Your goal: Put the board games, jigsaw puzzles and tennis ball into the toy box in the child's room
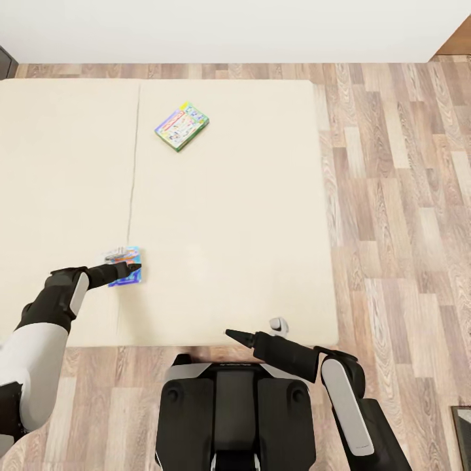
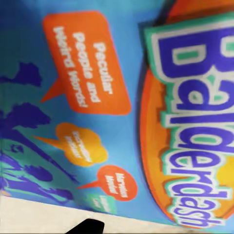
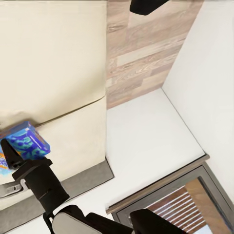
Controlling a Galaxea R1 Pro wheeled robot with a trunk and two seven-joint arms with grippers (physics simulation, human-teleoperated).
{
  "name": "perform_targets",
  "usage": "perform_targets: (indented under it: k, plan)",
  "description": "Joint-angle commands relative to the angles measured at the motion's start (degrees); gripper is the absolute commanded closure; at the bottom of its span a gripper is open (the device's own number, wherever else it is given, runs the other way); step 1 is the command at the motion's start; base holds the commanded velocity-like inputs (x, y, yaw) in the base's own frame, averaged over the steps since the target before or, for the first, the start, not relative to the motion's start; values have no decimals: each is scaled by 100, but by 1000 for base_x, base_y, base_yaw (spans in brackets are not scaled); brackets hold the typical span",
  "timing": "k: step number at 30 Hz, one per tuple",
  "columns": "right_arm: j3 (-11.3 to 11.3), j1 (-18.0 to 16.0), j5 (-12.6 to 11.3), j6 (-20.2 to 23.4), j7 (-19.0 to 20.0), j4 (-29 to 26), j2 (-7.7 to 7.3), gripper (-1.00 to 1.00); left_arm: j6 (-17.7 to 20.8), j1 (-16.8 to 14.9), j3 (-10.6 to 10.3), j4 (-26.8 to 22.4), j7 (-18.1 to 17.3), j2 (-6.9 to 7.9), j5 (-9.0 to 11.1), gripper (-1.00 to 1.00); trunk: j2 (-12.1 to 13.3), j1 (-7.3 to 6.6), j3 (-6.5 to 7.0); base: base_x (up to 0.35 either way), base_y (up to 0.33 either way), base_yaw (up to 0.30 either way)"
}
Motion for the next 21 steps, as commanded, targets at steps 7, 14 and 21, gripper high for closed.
perform_targets:
  k: [7, 14, 21]
  plan:
    - [-8, -3, 56, 19, 52, -1, 2, -100, 40, -2, 14, -7, -26, -9, 2, -100, -9, 3, -6, 0, -162, 0]
    - [-6, -1, 55, 19, 52, -1, 2, -100, 39, -2, 13, -7, -26, -9, 1, -100, -9, 3, -6, 0, -76, 0]
    - [-7, 0, 56, 19, 52, -1, 3, -100, 39, -2, 13, -5, -26, -10, -6, -100, -9, 3, -6, 0, -53, 0]
